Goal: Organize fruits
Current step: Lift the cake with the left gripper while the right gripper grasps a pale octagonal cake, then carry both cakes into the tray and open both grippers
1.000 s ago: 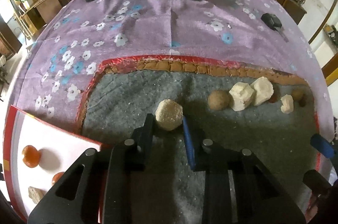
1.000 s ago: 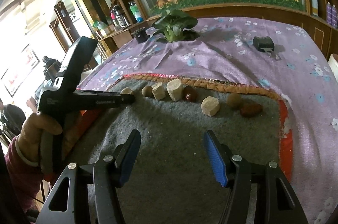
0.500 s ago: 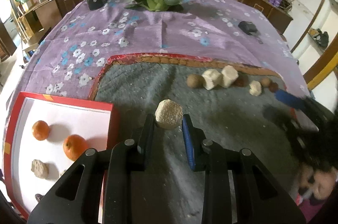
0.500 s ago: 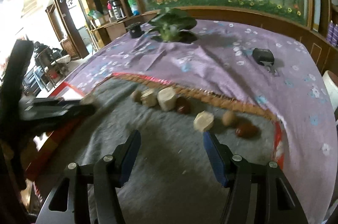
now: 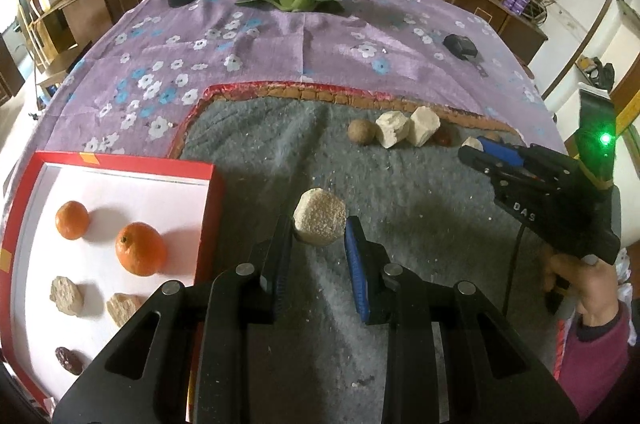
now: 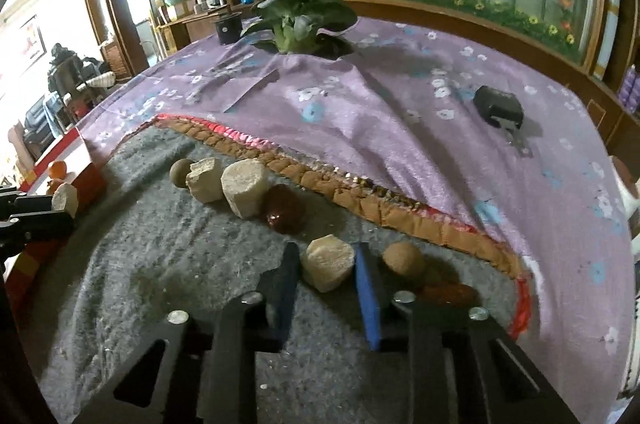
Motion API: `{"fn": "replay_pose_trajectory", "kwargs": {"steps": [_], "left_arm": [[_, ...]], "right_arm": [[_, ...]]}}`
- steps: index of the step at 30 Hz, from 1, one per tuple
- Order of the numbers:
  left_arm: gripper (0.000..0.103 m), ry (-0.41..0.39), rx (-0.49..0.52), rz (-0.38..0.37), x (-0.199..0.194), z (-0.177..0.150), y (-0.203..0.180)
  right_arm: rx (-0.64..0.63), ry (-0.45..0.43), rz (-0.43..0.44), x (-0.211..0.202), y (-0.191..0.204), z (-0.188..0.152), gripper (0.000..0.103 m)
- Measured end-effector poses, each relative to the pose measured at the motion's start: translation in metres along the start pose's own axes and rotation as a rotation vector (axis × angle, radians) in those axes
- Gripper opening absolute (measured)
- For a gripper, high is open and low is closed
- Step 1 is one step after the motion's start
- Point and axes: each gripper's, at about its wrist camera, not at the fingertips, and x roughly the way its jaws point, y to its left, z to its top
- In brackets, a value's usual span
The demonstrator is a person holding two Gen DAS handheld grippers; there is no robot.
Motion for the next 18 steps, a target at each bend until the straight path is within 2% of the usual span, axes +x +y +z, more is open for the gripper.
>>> {"fn": "replay_pose_trajectory", "kwargs": {"steps": [6, 10, 18], "left_arm": [[0.026, -0.015, -0.035, -0.005, -0.011, -0.007, 0.010], [0.026, -0.032, -0.054, -0.006, -0.022, -0.015, 0.015], [0.026, -0.056, -0.085, 0.005, -0.046, -0.036, 0.034]], "right_arm": [[0.022, -0.051, 0.016, -0.041, 0.016, -0.016, 0.026], [0.039, -0.084, 0.088, -0.063, 0.040, -0.029, 0.026], [-0.038, -0.101, 0.186, -0.080, 0.102, -0.036, 0.026]]}}
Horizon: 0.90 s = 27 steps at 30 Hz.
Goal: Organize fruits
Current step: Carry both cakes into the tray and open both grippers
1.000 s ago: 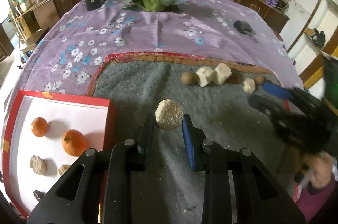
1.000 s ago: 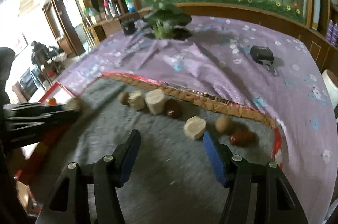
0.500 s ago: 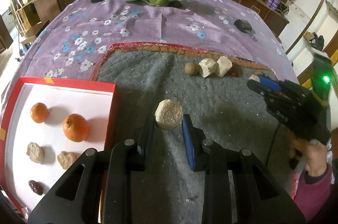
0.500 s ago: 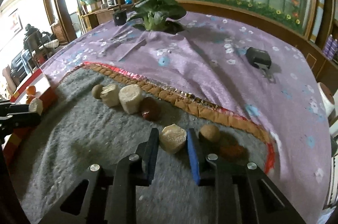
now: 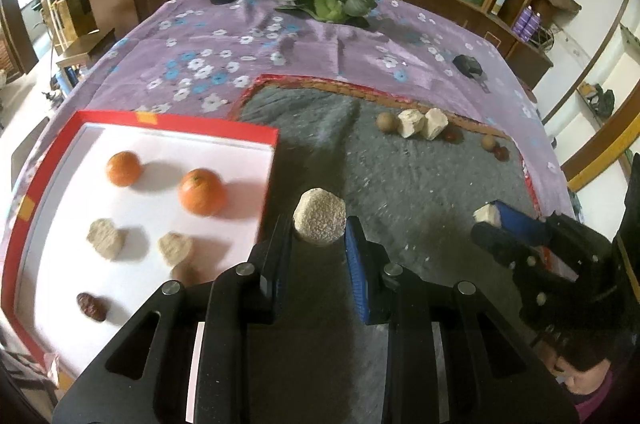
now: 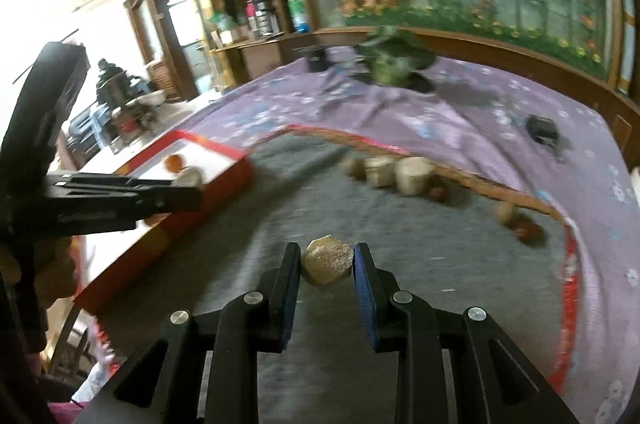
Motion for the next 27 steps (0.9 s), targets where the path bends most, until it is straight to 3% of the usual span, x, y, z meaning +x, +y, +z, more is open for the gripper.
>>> {"fn": "replay_pose_trajectory", "kwargs": {"steps": [15, 27], "left_arm": [[0.026, -0.043, -0.104, 0.063, -0.036, -0.029, 0.069], [0.026, -0.050, -0.293, 0.145, -0.033, -0.025, 0.153]], "right_arm": [[-0.165, 0.027, 0.152, 0.028, 0.107, 0.016, 0.026], [-0.246, 0.080, 0.234, 0.062, 0.154, 0.035, 0.026]]}}
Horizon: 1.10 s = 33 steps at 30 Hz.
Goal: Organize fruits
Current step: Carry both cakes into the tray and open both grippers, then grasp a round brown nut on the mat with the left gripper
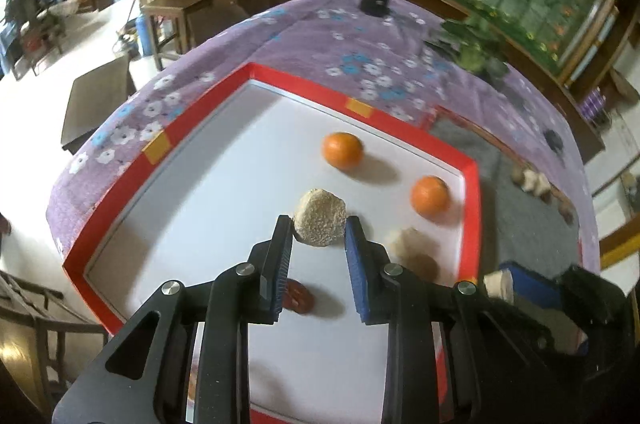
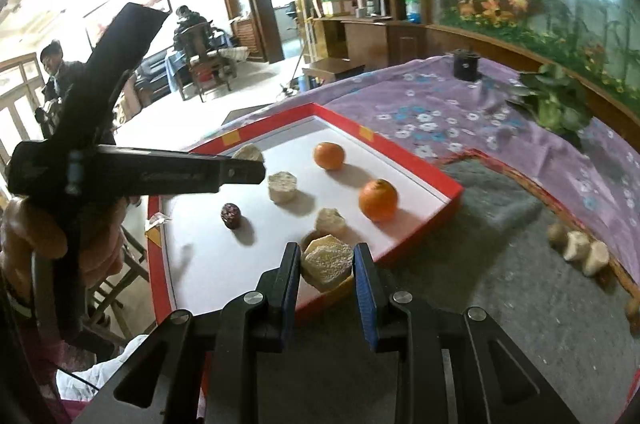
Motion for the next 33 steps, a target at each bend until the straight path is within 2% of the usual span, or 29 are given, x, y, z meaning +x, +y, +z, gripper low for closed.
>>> {"fn": "replay_pose_trajectory", "kwargs": {"steps": [4, 8, 14, 17, 22, 24, 25, 26, 33], "left_arm": [[0.026, 0.023, -0.027, 0.015, 0.014, 0.006, 0.012], [0.026, 0.039, -0.059, 0.024, 0.025, 0.011, 0.023], [0.026, 0.046, -0.069, 0.037, 0.028, 0.012, 0.027], [0.026, 0.060, -0.073, 0.055, 0.030, 0.011, 0.028], [0.026, 0.081, -0.070, 0.070, 0.032, 0.008, 0.026], [0.036, 0.093, -0.078, 0.072, 0.033, 0.005, 0.027], [0.048, 0.093, -0.085, 0.073, 0.033, 0.004, 0.027], [0.055, 0.083, -0.093, 0.073, 0.030, 0.004, 0.027], [0.059, 0.002, -0.070, 0.106, 0.007, 0.002, 0.011]], "right_arm": [[-0.018, 0.031, 0.059, 0.019, 0.012, 0.005, 0.026], [-0.059, 0.068, 0.077, 0.036, 0.029, 0.003, 0.026], [-0.066, 0.117, 0.076, 0.061, 0.033, -0.002, 0.025], [-0.055, 0.108, 0.073, 0.065, 0.032, -0.003, 0.025], [-0.037, 0.098, 0.087, 0.059, 0.031, -0.003, 0.034], [-0.040, 0.084, 0.092, 0.054, 0.033, -0.003, 0.038], [-0.036, 0.075, 0.094, 0.049, 0.033, -0.003, 0.038], [-0.033, 0.071, 0.094, 0.047, 0.032, -0.003, 0.038], [0.007, 0.022, 0.066, 0.016, 0.016, -0.007, 0.039]]}}
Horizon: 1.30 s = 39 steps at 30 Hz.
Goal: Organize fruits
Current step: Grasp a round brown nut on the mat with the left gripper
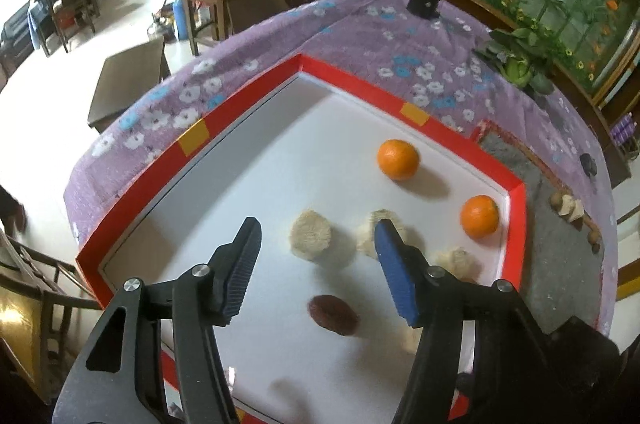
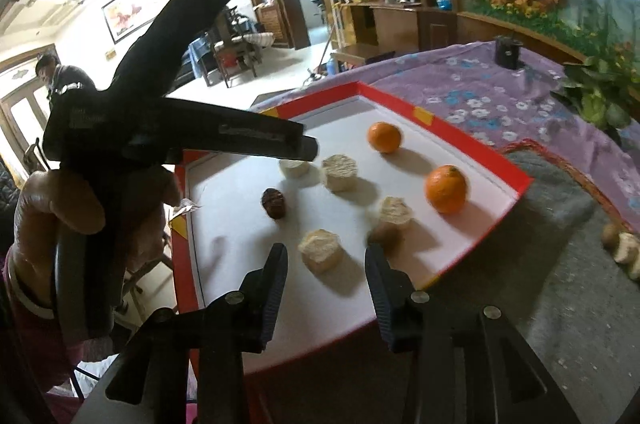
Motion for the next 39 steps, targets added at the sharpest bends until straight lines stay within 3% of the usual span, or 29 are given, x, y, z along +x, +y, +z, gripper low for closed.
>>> {"fn": "replay_pose_trajectory", "kwargs": {"steps": [10, 26, 34, 39], "left_arm": [[0.059, -0.015, 0.127, -0.085, -0.013, -0.010, -0.072], [0.059, 0.076, 0.320, -0.204, 0.011, -0.038, -0.197], [0.059, 0.100, 0.360, -0.201, 0.033, -0.027, -0.236], [0.059, 0.097, 0.465, -0.184, 0.050, -0.013, -0.262]], "right_arm": [[0.114, -0.077, -0.108, -0.053, -0.047, -0.019, 0.040], [0.301, -0.113, -0.335, -0.128, -0.140, -0.083, 0.041], [0.396, -0.134, -0.345, -0.149, -0.175, -0.108, 0.043], [0.414, -0.143, -0.322, -0.152, -0.185, -0.110, 0.043]]}}
